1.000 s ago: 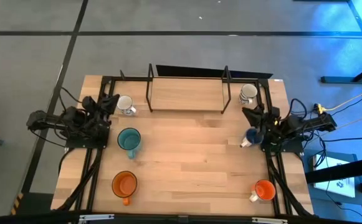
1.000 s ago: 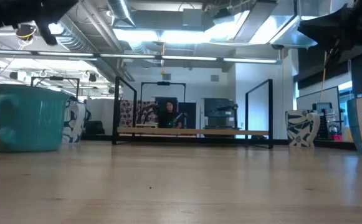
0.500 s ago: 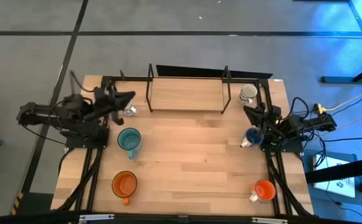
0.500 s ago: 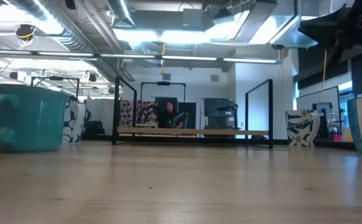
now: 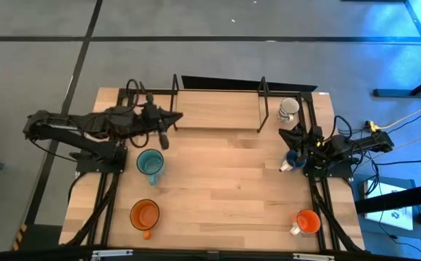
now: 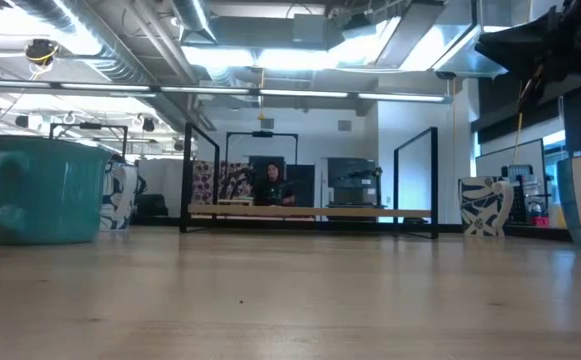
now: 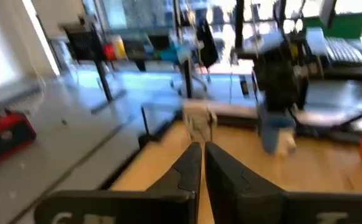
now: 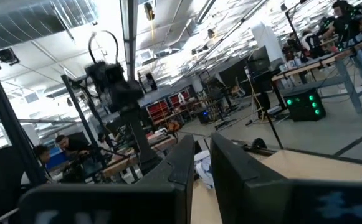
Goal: Place coffee mugs
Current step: Put the left white blue patterned mug on the shelf
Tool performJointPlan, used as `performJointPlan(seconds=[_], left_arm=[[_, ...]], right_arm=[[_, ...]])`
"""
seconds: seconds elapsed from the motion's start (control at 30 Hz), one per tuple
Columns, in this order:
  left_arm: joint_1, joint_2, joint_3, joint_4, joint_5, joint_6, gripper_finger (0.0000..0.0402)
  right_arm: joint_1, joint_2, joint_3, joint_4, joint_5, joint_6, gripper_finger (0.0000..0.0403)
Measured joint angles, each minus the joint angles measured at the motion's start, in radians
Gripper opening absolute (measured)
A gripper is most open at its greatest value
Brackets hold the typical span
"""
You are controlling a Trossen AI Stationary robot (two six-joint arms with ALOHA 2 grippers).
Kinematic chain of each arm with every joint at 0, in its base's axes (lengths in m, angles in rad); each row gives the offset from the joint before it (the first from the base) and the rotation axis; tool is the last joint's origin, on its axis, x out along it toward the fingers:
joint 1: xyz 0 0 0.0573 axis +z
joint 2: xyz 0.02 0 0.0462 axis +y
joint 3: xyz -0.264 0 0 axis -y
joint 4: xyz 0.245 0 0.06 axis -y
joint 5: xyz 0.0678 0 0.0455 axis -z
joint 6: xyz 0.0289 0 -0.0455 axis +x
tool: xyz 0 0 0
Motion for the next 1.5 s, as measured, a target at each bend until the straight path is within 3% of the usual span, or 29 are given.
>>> performJointPlan(seconds=[0.2, 0.47, 0.63, 0.87, 1.0, 1.17, 1.5], left_arm=[[0.062, 0.073, 0.149, -0.202, 0.112, -0.104, 0.0043], [0.179, 0.089, 0.298, -0.734, 0.155, -0.392, 0.0131], [0.283, 0.090, 0.302, -1.035, 0.177, -0.593, 0.0151], [0.326, 0.090, 0.302, -1.061, -0.009, -0.597, 0.0152], [0.452, 0.148, 0.302, -1.072, 0.109, -0.617, 0.0153], [0.664, 0.215, 0.303, -1.149, 0.304, -0.521, 0.0153], [0.914, 0.351, 0.302, -1.239, 0.312, -0.353, 0.0153]], right_arm=[[0.000, 0.067, 0.000, 0.015, 0.000, 0.036, 0.0041], [0.000, 0.197, 0.038, 0.043, 0.002, 0.037, 0.0041], [0.000, 0.297, 0.084, 0.043, 0.019, 0.026, 0.0041], [0.000, 0.394, 0.097, 0.043, 0.019, 0.028, 0.0041], [0.000, 0.415, 0.097, 0.043, 0.019, 0.029, 0.0041], [0.000, 0.422, 0.097, 0.044, 0.019, 0.029, 0.0041], [0.000, 0.422, 0.097, 0.046, 0.019, 0.037, 0.0041]])
